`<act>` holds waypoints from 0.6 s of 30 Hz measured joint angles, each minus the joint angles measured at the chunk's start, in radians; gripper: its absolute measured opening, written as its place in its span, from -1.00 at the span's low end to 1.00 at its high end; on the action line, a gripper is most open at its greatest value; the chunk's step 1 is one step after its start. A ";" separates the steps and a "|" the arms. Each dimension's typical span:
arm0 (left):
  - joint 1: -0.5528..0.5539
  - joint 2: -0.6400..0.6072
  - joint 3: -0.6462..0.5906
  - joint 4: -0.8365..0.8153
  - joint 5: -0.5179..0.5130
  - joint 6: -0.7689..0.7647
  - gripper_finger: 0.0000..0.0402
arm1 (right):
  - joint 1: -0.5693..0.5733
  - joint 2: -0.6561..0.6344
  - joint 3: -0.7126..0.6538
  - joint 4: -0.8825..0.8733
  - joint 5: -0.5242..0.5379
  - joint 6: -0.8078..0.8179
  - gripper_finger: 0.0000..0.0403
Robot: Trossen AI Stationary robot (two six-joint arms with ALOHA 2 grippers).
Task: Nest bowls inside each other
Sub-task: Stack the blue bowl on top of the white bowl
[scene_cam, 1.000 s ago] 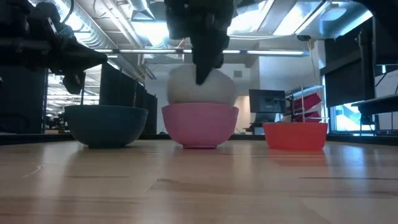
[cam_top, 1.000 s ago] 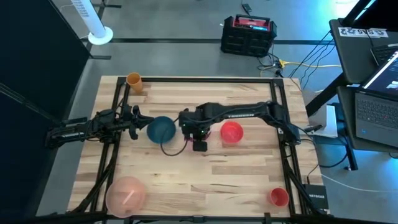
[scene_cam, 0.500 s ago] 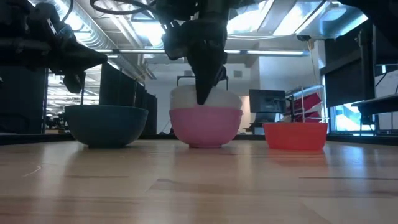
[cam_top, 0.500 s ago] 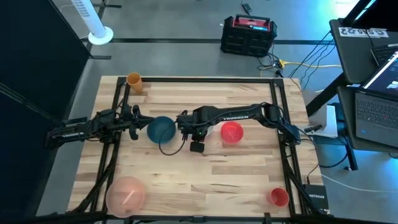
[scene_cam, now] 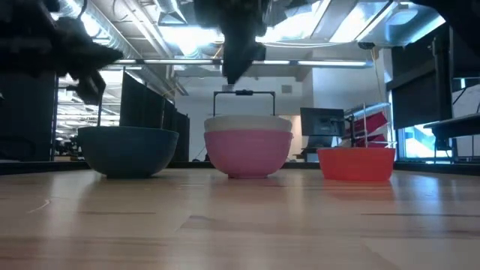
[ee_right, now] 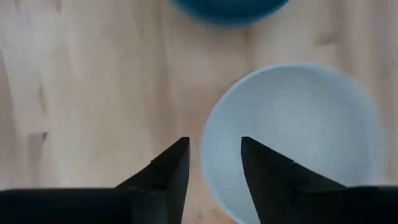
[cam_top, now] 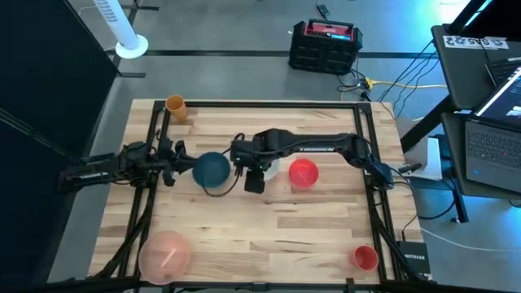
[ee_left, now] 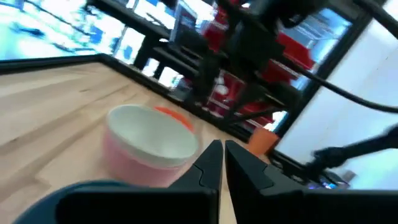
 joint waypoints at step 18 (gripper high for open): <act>-0.032 1.010 0.716 -0.701 0.016 0.539 -0.03 | 0.120 -0.390 0.066 -0.224 0.570 0.081 -0.34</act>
